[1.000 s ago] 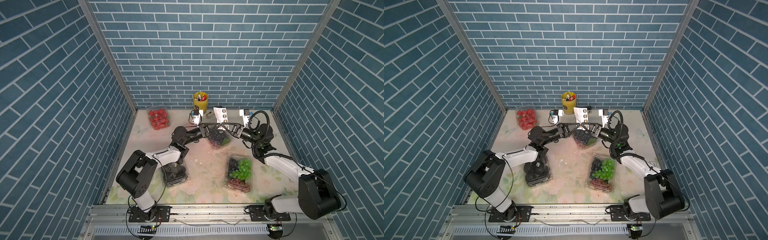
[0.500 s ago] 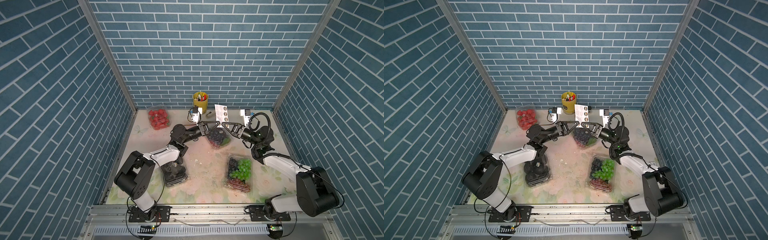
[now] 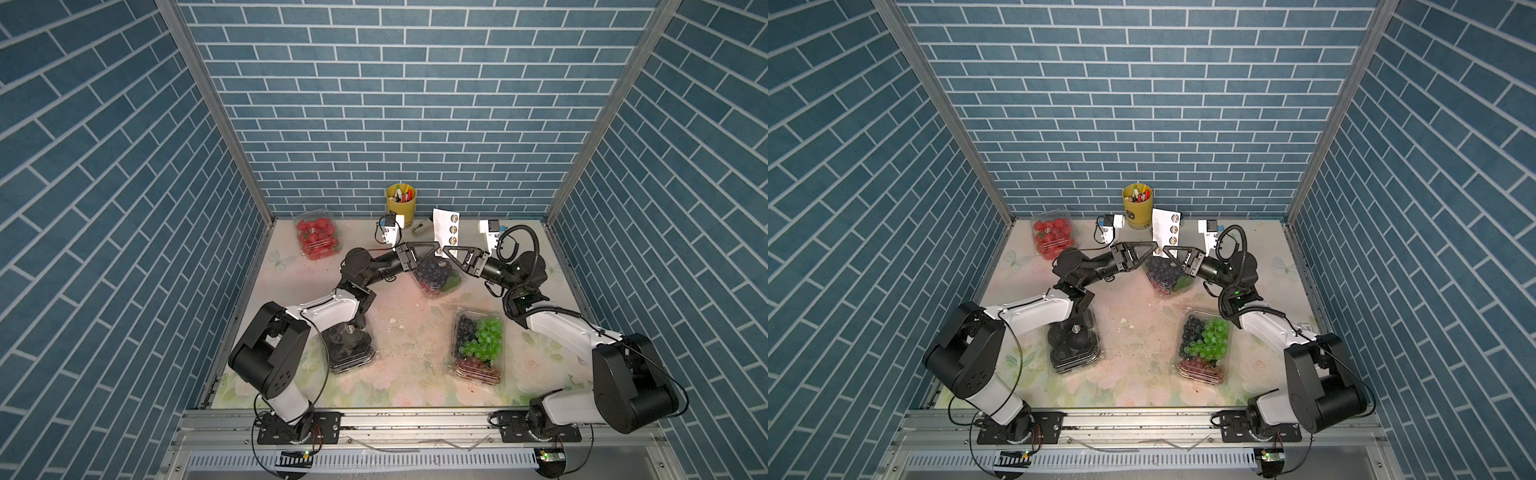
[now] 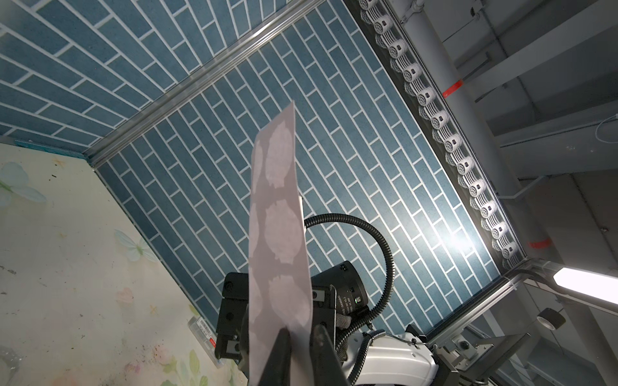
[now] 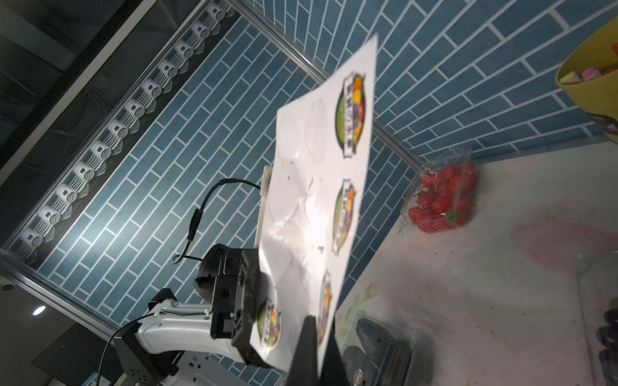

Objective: Label fruit boxes
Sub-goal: Adjust the label sticker.

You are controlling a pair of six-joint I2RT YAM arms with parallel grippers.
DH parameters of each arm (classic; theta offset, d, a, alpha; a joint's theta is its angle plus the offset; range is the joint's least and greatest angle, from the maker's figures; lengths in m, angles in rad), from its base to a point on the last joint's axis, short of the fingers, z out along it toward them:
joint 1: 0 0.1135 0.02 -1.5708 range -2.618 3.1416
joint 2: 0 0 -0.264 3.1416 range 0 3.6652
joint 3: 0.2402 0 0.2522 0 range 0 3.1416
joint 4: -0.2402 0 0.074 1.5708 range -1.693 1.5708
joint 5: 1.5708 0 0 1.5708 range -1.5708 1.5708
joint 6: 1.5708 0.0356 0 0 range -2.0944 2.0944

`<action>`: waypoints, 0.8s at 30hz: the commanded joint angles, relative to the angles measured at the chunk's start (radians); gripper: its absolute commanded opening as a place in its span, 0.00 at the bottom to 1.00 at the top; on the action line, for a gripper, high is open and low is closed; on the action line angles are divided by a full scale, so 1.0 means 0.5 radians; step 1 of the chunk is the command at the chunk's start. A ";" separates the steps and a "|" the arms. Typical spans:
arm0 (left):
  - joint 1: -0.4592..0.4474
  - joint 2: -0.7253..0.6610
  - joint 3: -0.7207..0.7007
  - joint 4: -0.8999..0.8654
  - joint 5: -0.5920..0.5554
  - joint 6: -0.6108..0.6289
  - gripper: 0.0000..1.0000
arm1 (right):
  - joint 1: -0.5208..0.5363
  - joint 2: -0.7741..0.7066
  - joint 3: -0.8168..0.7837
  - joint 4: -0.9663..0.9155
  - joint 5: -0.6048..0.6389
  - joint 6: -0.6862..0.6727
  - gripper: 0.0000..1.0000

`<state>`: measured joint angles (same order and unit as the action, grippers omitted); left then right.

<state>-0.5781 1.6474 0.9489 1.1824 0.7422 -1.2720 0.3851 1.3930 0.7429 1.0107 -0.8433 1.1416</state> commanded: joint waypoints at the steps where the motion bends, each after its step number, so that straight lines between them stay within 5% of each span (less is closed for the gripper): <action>1: 0.015 -0.015 0.047 0.050 0.025 0.015 0.15 | -0.006 -0.049 -0.025 -0.011 -0.027 -0.075 0.00; 12: 0.012 0.003 0.046 -0.005 0.033 0.033 0.00 | -0.006 -0.074 -0.007 -0.025 -0.022 -0.077 0.00; 24: -0.038 0.100 0.033 0.093 0.024 -0.047 0.00 | -0.006 -0.083 0.002 0.026 -0.025 -0.062 0.00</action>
<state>-0.5907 1.6691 0.9512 1.1889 0.7452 -1.2797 0.3847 1.3815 0.7429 0.9791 -0.8429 1.1202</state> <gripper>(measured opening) 0.043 0.041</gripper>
